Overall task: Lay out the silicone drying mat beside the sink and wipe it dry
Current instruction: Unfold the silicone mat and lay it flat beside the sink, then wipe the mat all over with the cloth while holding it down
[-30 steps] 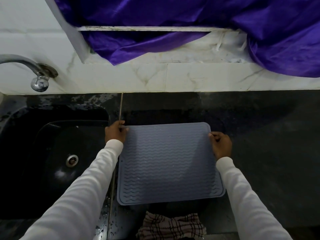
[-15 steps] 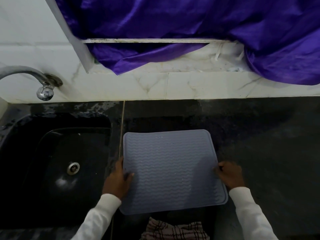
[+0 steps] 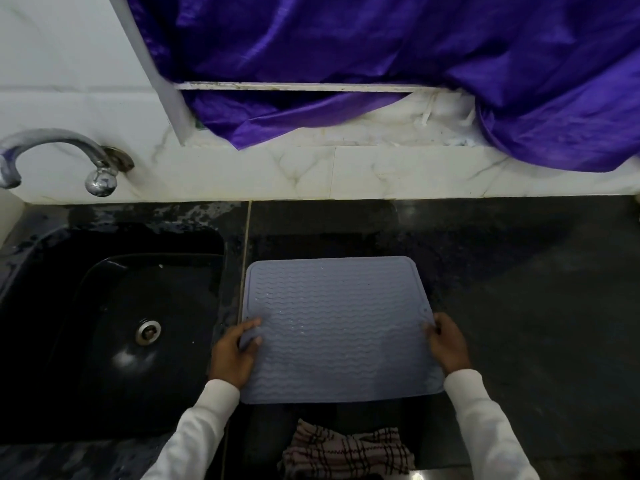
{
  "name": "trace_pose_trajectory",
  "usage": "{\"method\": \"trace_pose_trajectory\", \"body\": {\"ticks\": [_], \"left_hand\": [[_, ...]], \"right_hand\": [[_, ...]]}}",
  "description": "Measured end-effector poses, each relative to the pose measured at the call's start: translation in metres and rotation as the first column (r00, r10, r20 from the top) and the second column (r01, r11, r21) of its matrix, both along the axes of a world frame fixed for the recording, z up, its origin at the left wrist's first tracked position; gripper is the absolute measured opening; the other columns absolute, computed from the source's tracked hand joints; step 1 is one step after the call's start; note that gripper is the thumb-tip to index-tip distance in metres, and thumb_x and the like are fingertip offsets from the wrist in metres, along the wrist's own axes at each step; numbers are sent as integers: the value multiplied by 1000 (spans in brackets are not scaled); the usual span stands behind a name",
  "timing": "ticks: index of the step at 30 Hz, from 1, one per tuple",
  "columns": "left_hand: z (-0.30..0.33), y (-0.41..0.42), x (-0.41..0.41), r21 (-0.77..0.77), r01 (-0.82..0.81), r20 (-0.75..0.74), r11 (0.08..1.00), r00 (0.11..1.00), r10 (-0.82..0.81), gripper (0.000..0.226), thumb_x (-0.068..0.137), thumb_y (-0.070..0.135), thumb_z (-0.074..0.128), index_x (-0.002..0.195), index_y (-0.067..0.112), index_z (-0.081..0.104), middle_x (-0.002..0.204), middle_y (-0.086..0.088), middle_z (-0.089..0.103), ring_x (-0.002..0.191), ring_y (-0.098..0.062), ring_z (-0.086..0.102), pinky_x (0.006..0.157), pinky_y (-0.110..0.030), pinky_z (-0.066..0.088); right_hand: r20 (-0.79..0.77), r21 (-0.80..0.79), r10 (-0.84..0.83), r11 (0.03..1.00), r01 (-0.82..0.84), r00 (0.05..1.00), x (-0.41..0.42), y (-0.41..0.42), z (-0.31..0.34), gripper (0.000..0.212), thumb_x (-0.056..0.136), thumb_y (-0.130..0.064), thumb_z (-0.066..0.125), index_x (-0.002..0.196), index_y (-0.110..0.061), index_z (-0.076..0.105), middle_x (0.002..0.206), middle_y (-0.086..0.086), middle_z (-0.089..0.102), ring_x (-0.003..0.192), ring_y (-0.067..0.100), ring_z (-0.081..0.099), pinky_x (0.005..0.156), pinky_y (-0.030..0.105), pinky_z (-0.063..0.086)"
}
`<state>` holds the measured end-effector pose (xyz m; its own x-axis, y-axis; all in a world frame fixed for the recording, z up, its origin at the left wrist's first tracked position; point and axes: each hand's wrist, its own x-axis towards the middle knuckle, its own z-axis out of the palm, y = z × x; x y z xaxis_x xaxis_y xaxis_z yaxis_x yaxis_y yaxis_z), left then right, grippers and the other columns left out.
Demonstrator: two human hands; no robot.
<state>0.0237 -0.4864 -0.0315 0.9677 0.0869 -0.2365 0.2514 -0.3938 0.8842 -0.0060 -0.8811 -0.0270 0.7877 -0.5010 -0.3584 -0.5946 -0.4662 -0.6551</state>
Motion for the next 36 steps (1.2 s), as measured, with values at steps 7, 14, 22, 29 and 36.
{"method": "trace_pose_trajectory", "body": {"ticks": [7,14,22,29,36], "left_hand": [[-10,0,-5,99,36,8,994,999,-37,41,83,9,71,117,29,61,127,0,56,118,-16,50,102,-28,36],[-12,16,-27,257,113,57,960,990,-132,52,77,15,77,125,20,60,124,-2,58,115,-17,52,100,-29,37],[-19,21,-62,464,78,104,882,985,-141,42,71,30,81,111,33,66,115,2,43,90,-16,56,77,-35,53],[-20,12,-56,509,102,76,855,984,-163,37,68,27,82,101,27,65,119,0,43,94,-25,60,71,-39,55],[-23,7,-59,525,101,99,845,979,-179,37,72,22,79,104,20,61,122,-4,41,94,-27,59,71,-40,55]], "right_hand": [[17,-74,-51,996,53,999,4,3,-6,21,90,-16,62,109,-8,63,102,16,68,95,36,63,81,37,47],[-28,-19,83,996,-84,996,-22,-8,-2,38,87,-19,65,123,-19,53,107,9,65,96,31,61,79,33,45],[121,-650,435,714,-260,892,-66,29,18,37,77,-14,73,113,-13,63,103,13,57,91,32,51,72,42,52],[68,-558,963,253,-790,261,-115,143,22,42,87,-61,45,122,-38,54,109,-12,57,100,10,54,82,27,47],[82,-579,957,274,-768,280,-125,146,-21,33,83,-50,58,113,-35,59,110,-7,58,87,15,56,67,25,51]]}}
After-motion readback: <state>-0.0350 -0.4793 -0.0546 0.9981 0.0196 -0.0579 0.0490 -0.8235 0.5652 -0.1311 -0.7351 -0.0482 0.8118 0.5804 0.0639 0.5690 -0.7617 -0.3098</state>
